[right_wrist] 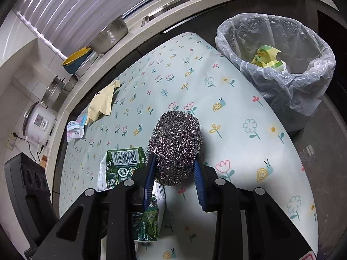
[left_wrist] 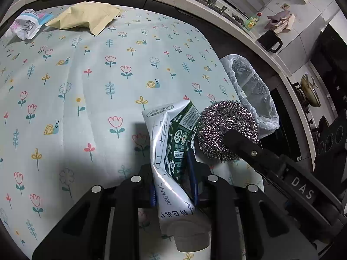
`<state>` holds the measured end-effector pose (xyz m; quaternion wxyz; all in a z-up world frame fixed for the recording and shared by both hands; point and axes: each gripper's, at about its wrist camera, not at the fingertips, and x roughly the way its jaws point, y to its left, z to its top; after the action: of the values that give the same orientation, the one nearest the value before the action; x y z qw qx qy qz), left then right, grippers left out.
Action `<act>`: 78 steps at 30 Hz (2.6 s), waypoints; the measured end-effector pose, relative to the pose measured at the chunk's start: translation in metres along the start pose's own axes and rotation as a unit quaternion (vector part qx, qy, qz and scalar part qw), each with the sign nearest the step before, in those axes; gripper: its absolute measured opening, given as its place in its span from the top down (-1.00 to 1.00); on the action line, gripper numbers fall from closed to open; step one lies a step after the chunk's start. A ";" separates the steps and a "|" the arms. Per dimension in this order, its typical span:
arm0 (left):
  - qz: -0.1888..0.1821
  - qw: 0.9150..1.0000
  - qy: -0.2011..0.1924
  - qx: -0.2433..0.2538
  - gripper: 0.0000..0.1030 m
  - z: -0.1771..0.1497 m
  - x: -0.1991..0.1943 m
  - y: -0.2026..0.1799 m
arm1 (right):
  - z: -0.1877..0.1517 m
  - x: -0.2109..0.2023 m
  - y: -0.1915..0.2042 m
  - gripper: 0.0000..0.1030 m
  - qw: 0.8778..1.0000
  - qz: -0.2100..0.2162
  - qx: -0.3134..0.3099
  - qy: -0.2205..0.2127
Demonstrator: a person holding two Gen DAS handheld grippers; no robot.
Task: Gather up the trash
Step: 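Carry the carton and scrubber toward the bin with both tools, then lower the carton into the bin with the left tool while the right tool lowers the scrubber in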
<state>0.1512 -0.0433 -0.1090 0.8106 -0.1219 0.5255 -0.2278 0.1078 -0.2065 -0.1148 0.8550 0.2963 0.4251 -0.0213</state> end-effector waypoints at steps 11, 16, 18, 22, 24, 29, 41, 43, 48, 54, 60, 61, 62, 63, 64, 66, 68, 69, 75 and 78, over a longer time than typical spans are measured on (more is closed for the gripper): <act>-0.015 0.998 -0.024 0.054 0.66 0.010 -0.023 -0.040 | 0.019 -0.028 -0.008 0.38 0.999 -0.007 0.004 -0.043; -0.022 0.994 -0.045 0.093 0.74 0.034 -0.029 -0.073 | 0.048 -0.057 -0.019 0.38 0.995 -0.021 0.008 -0.093; -0.029 0.992 -0.054 0.107 0.74 0.045 -0.029 -0.088 | 0.061 -0.069 -0.027 0.38 0.993 -0.027 0.015 -0.112; -0.041 0.987 -0.070 0.138 0.74 0.066 -0.023 -0.121 | 0.084 -0.090 -0.044 0.38 0.988 -0.040 0.027 -0.145; -0.045 0.985 -0.073 0.149 0.74 0.075 -0.016 -0.136 | 0.095 -0.099 -0.053 0.38 0.986 -0.048 0.030 -0.159; -0.057 0.980 -0.079 0.175 0.74 0.100 0.004 -0.173 | 0.116 -0.114 -0.078 0.38 0.980 -0.067 0.043 -0.184; -0.073 0.970 -0.065 0.221 0.73 0.132 0.056 -0.232 | 0.140 -0.124 -0.121 0.38 0.970 -0.107 0.067 -0.207; -0.071 0.969 -0.065 0.228 0.73 0.134 0.063 -0.238 | 0.144 -0.123 -0.125 0.38 0.969 -0.111 0.068 -0.208; -0.070 0.967 -0.058 0.239 0.72 0.140 0.077 -0.247 | 0.149 -0.120 -0.130 0.38 0.969 -0.116 0.069 -0.207; -0.062 0.965 -0.076 0.241 0.37 0.139 0.073 -0.247 | 0.155 -0.114 -0.130 0.38 0.970 -0.118 0.061 -0.202; -0.055 0.963 -0.091 0.246 0.28 0.144 0.067 -0.246 | 0.159 -0.108 -0.127 0.38 0.971 -0.114 0.057 -0.201; -0.054 0.964 -0.092 0.245 0.28 0.144 0.066 -0.245 | 0.159 -0.106 -0.125 0.38 0.972 -0.113 0.055 -0.200; -0.053 0.964 -0.093 0.244 0.28 0.145 0.066 -0.243 | 0.160 -0.105 -0.124 0.38 0.972 -0.113 0.054 -0.198; -0.052 0.964 -0.094 0.243 0.28 0.146 0.066 -0.241 | 0.161 -0.103 -0.122 0.38 0.973 -0.113 0.051 -0.196; -0.049 0.965 -0.094 0.242 0.28 0.147 0.066 -0.240 | 0.162 -0.100 -0.121 0.38 0.973 -0.113 0.049 -0.194; -0.049 0.965 -0.094 0.240 0.28 0.148 0.066 -0.238 | 0.163 -0.095 -0.118 0.38 0.974 -0.112 0.044 -0.189; -0.044 0.965 -0.097 0.240 0.28 0.149 0.066 -0.236 | 0.165 -0.091 -0.115 0.38 0.975 -0.113 0.040 -0.186; -0.043 0.965 -0.098 0.240 0.28 0.150 0.066 -0.235 | 0.168 -0.089 -0.114 0.37 0.975 -0.115 0.038 -0.185; -0.030 0.967 -0.101 0.234 0.27 0.154 0.069 -0.227 | 0.176 -0.077 -0.108 0.25 0.974 -0.131 0.038 -0.183; -0.027 0.967 -0.108 0.231 0.16 0.156 0.065 -0.221 | 0.174 -0.079 -0.104 0.25 0.974 -0.125 0.041 -0.185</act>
<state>0.2616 -0.2738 0.0011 0.8622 0.0304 0.3648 -0.3502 0.1518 -0.4006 -0.0269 0.8967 0.2664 0.2918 -0.1997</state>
